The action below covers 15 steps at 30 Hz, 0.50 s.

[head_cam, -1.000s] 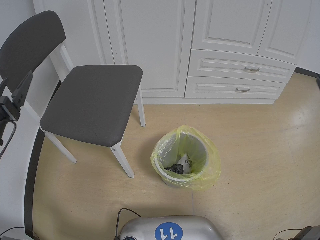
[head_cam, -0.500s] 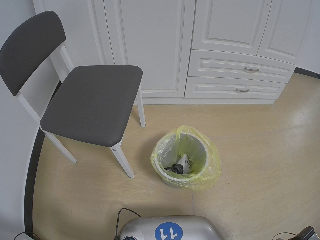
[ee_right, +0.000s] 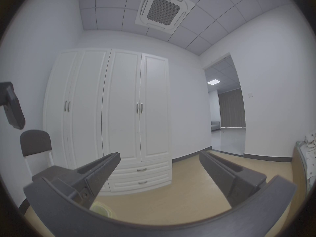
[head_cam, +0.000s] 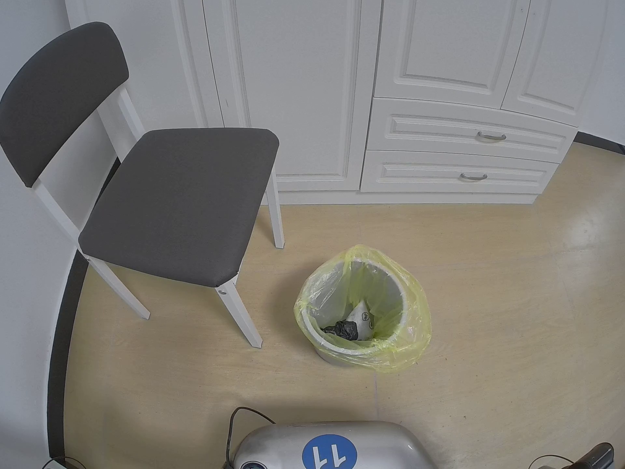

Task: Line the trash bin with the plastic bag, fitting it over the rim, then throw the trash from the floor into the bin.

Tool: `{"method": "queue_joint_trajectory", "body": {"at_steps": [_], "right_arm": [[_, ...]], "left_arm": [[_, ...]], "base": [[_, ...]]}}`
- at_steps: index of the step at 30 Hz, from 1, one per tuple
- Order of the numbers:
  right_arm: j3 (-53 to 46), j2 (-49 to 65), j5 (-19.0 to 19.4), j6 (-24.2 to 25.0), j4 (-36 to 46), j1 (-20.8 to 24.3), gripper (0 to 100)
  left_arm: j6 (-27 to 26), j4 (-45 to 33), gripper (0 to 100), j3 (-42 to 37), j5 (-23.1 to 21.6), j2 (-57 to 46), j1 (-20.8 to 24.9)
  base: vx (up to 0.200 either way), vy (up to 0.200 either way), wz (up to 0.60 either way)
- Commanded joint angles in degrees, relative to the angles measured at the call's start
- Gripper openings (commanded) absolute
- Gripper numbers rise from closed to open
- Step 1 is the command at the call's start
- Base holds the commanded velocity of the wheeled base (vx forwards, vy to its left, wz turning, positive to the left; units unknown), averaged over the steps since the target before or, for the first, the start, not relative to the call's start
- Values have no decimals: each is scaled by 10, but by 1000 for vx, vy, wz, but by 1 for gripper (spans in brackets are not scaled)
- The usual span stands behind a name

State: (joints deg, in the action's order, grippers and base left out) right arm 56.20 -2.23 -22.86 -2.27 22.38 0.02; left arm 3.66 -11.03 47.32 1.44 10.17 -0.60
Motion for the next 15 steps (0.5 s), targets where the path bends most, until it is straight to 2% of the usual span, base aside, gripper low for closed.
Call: {"method": "queue_joint_trajectory", "body": {"at_steps": [1, 6, 9, 11, 15], "right_arm": [[12, 22, 2, 2, 0, 1, 100], [1, 22, 12, 17, 0, 1, 100], [0, 22, 50, 17, -1, 1, 100], [-2, 22, 106, 9, -5, 1, 100], [-1, 22, 131, -3, -20, 1, 100]], "left_arm": [[-2, -14, 100, 15, 0, -44, -3], [-4, -37, 100, 8, -6, -66, 2], [-4, -58, 100, 0, -7, -74, 5], [-5, -77, 100, -12, -7, -97, 5], [-4, -82, 100, -14, -4, -102, 5]], "base": [[0, 0, 0], [0, 0, 0], [0, 0, 0], [0, 0, 0], [0, 0, 0]]}}
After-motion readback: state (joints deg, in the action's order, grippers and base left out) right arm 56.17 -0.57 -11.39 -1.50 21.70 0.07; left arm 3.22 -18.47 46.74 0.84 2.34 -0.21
